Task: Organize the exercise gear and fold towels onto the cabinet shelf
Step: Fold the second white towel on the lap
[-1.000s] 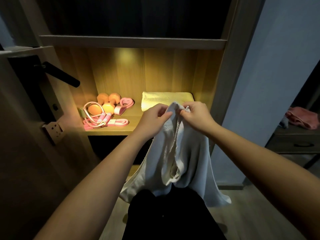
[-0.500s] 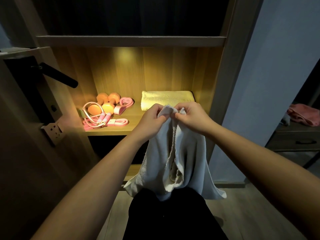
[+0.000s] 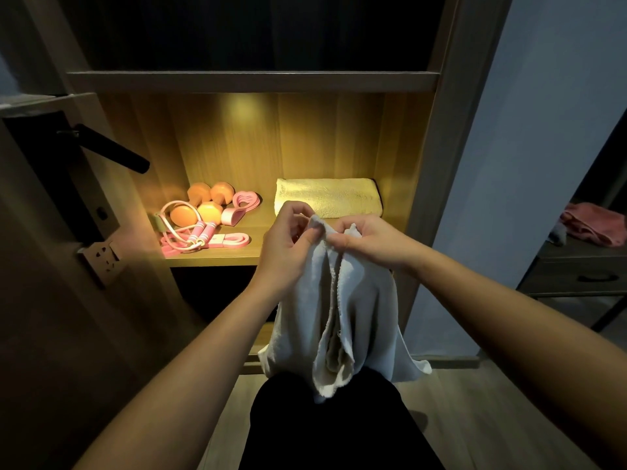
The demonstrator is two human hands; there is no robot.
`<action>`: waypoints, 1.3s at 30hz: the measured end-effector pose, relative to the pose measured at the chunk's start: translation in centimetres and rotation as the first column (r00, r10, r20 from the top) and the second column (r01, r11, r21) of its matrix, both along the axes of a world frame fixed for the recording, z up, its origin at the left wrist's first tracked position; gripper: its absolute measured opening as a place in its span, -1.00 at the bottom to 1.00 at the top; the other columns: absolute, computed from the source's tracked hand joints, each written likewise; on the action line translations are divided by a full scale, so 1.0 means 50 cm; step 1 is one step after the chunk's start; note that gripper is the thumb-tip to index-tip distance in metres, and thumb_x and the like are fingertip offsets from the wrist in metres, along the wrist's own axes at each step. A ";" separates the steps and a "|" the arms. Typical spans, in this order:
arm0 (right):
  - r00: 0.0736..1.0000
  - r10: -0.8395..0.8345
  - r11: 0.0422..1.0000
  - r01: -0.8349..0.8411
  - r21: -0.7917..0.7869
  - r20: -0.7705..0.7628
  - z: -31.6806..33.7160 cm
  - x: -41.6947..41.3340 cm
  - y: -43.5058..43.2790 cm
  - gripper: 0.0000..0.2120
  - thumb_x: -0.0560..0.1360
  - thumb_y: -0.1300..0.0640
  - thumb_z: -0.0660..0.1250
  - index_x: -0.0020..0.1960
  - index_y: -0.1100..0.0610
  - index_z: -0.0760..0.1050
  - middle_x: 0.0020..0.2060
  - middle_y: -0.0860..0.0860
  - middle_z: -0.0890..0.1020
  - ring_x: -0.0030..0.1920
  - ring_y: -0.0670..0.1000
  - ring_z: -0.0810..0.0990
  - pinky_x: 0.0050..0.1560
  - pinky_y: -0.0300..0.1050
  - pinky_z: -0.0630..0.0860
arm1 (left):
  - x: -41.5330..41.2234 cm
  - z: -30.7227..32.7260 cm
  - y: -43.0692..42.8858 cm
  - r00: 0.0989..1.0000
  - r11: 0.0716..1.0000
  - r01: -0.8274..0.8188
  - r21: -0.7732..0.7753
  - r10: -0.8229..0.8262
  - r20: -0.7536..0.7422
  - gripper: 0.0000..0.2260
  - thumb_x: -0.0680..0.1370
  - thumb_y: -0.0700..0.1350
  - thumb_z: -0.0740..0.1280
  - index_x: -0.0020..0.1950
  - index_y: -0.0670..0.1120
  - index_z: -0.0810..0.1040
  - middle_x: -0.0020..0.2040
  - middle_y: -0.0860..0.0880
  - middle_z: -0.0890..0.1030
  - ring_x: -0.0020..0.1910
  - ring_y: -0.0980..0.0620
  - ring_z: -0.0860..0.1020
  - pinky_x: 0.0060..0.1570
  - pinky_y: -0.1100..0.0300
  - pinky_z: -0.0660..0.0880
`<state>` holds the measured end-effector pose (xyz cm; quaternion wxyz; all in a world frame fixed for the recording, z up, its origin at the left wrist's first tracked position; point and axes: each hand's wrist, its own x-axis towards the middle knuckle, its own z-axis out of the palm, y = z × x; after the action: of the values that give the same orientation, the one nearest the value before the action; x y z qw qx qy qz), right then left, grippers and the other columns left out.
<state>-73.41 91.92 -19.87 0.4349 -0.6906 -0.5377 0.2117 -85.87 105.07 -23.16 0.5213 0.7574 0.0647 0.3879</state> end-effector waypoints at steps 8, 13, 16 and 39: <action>0.918 0.087 0.995 -0.100 -0.012 -0.387 -0.025 0.002 -0.002 -0.76 0.60 0.08 0.25 -0.03 0.22 0.59 -0.23 -0.02 0.67 -0.21 -0.12 0.62 -0.18 -0.32 0.52 | -0.004 -0.020 -0.014 0.996 1.000 -0.001 0.023 -0.001 0.091 -0.77 0.53 -0.17 0.32 -0.09 0.20 0.47 -0.20 0.15 0.55 -0.18 0.16 0.54 -0.16 0.26 0.47; 0.950 0.030 0.999 -0.023 0.024 -0.311 -0.034 -0.003 -0.001 -0.82 0.59 0.16 0.27 -0.14 0.12 0.60 -0.28 -0.07 0.64 -0.23 -0.13 0.58 -0.13 -0.27 0.48 | -0.007 -0.033 -0.012 0.998 0.998 0.036 -0.043 -0.034 0.046 -0.83 0.57 -0.14 0.34 -0.13 0.14 0.55 -0.20 0.17 0.61 -0.16 0.18 0.56 -0.11 0.30 0.48; 0.978 -0.063 0.992 0.082 0.091 -0.197 -0.040 -0.003 -0.001 -0.81 0.58 0.16 0.28 -0.17 0.08 0.61 -0.25 -0.03 0.61 -0.19 -0.07 0.53 -0.05 -0.14 0.43 | -0.009 -0.038 -0.015 0.999 0.996 0.011 -0.093 -0.015 -0.042 -0.86 0.61 -0.13 0.30 -0.14 0.00 0.58 -0.26 0.16 0.60 -0.23 0.20 0.52 -0.18 0.30 0.45; 0.998 -0.063 0.977 0.067 0.204 -0.024 -0.054 -0.007 0.008 -0.82 0.59 0.19 0.28 -0.07 0.24 0.62 -0.21 0.07 0.63 -0.19 -0.08 0.54 -0.10 -0.16 0.44 | 0.001 -0.029 -0.040 0.956 0.956 -0.193 0.222 0.235 -0.178 -0.80 0.65 -0.12 0.20 -0.11 -0.16 0.50 -0.31 0.08 0.48 -0.28 0.07 0.43 -0.28 0.15 0.27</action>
<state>-73.77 92.34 -22.57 0.5149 -0.6577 -0.5299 0.1468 -85.83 103.07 -24.59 0.3872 0.8302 0.1596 0.3679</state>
